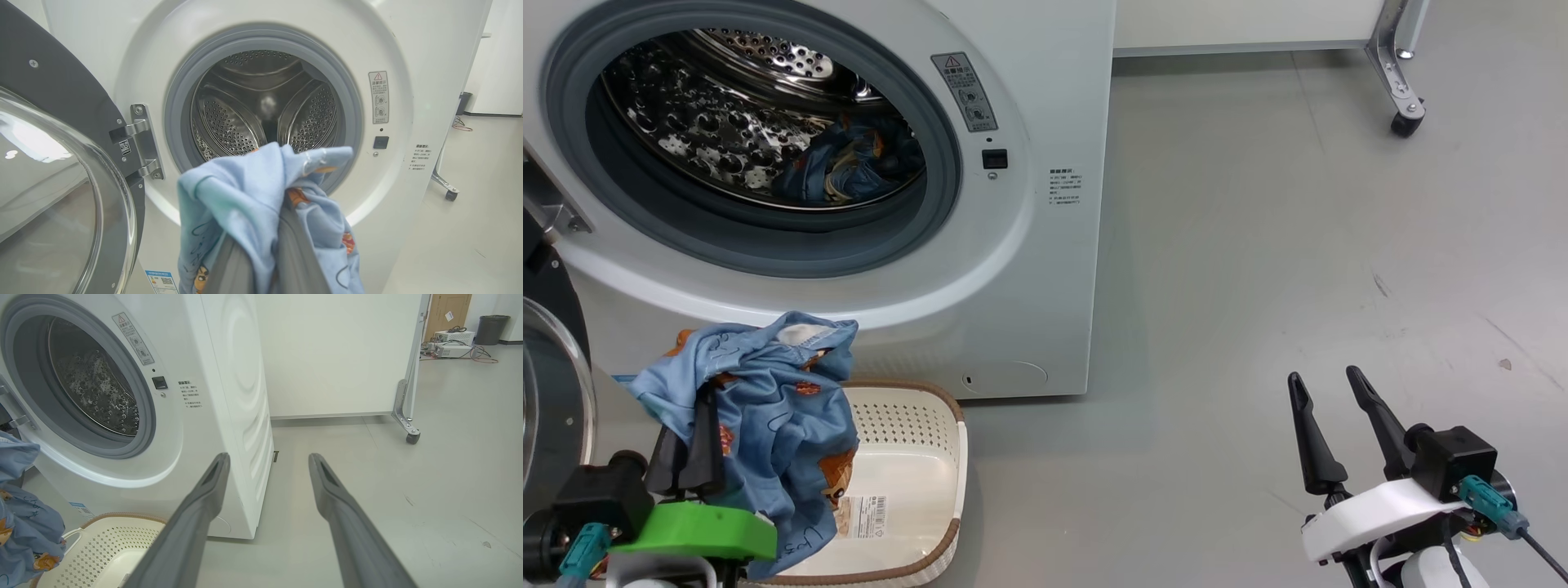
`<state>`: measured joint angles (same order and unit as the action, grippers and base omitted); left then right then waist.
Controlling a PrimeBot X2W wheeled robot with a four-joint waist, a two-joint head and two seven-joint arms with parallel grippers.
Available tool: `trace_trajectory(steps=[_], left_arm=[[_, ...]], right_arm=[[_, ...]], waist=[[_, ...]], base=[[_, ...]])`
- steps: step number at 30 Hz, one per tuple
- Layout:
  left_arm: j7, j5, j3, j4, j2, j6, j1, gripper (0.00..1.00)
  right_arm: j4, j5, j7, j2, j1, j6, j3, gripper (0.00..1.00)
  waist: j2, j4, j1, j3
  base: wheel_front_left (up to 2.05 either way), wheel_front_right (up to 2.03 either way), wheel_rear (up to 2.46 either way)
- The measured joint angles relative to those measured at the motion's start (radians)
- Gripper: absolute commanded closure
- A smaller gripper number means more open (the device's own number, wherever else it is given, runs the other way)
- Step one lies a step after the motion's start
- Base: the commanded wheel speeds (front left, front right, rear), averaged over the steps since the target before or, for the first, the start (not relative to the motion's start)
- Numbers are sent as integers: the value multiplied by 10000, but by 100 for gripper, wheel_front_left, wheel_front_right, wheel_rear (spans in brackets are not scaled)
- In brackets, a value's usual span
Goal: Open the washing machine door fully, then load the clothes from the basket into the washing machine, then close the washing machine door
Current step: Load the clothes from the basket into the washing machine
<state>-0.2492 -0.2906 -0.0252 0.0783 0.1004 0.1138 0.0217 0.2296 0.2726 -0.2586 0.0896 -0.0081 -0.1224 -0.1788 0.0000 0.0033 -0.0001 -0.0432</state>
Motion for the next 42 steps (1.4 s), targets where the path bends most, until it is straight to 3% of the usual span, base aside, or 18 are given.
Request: trace_trajectory(steps=[24,35,42], left_arm=[[0,82,4,-274,-209,15,-1024,100],[-42,-75,-431,-100,-132,44,-3174,100],[-44,-75,-650,437,414,48,-4659,100]], right_arm=[[-602,-13,0,63,-174,0,119,0],[-966,-48,0,65,-1031,0,98,0],[-976,-96,0,46,-1497,0,42,0]], waist=[[0,16,0,-1962],[0,-16,1,-3601],[0,-226,1,-4353]], base=[[0,0,0],[0,0,0],[0,0,0]])
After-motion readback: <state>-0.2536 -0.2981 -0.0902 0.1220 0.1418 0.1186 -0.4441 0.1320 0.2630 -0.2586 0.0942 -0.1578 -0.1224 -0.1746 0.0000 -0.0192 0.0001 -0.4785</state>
